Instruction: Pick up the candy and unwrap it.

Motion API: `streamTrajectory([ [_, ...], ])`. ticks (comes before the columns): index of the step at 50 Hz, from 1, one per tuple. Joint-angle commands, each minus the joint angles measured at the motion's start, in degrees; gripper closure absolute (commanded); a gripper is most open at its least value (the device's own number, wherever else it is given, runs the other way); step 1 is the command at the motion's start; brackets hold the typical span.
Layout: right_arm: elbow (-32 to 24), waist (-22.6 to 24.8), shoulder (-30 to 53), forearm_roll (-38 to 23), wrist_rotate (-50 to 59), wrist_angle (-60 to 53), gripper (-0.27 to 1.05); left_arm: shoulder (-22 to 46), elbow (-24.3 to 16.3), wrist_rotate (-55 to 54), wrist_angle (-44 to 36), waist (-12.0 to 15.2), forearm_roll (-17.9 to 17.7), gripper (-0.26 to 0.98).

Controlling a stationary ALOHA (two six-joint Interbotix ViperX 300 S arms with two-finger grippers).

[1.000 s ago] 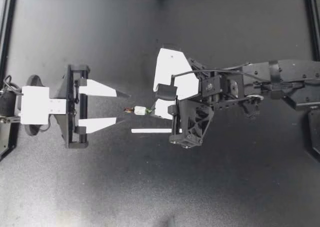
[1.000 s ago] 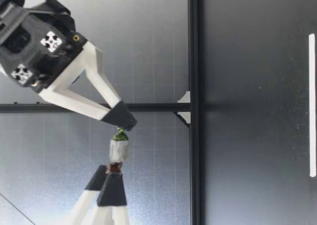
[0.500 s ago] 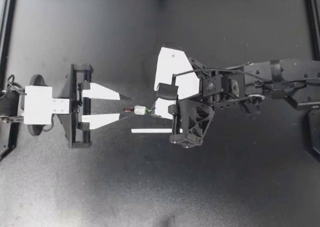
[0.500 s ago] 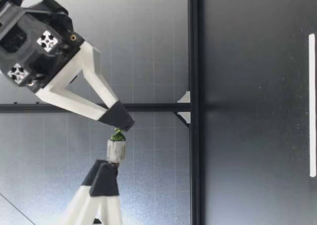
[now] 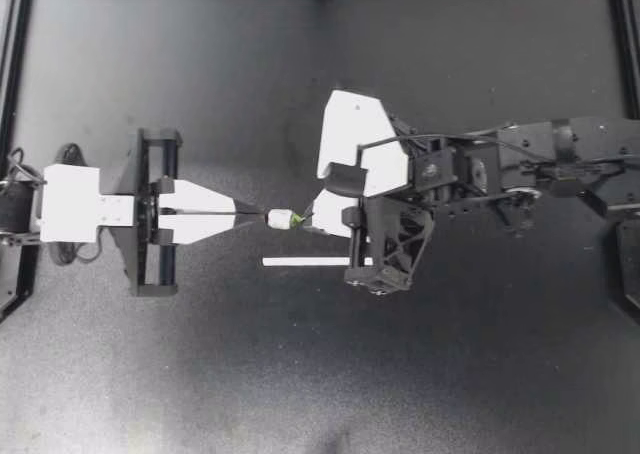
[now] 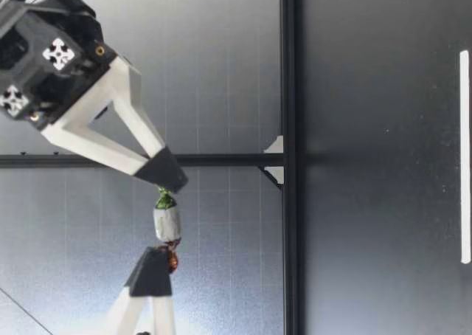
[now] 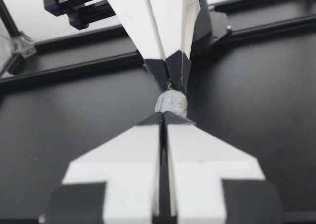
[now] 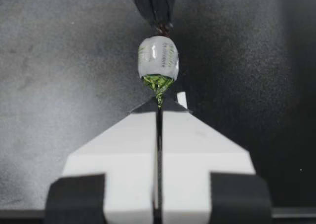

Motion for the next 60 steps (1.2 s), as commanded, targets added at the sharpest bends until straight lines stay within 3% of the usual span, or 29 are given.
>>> streamTrajectory([
  [1,0.88,0.26,-3.25,0.0,0.09,-1.67,0.97,-2.11,0.18,-0.09,-0.44,0.09,-0.09,0.9],
  [17,7.21,0.26,-7.56,0.0,1.85,-10.02,0.97,-3.43,0.79,-0.44,-0.44,0.09,-0.97,0.9],
  [45,6.06,0.26,-4.83,-1.05,1.32,-14.33,0.97,0.62,-4.39,-2.2,-1.05,0.09,-1.05,0.9],
  [60,8.0,0.18,-6.06,-0.97,1.85,-14.33,0.97,-0.35,-3.34,-4.04,-1.49,0.09,-1.14,0.9],
])
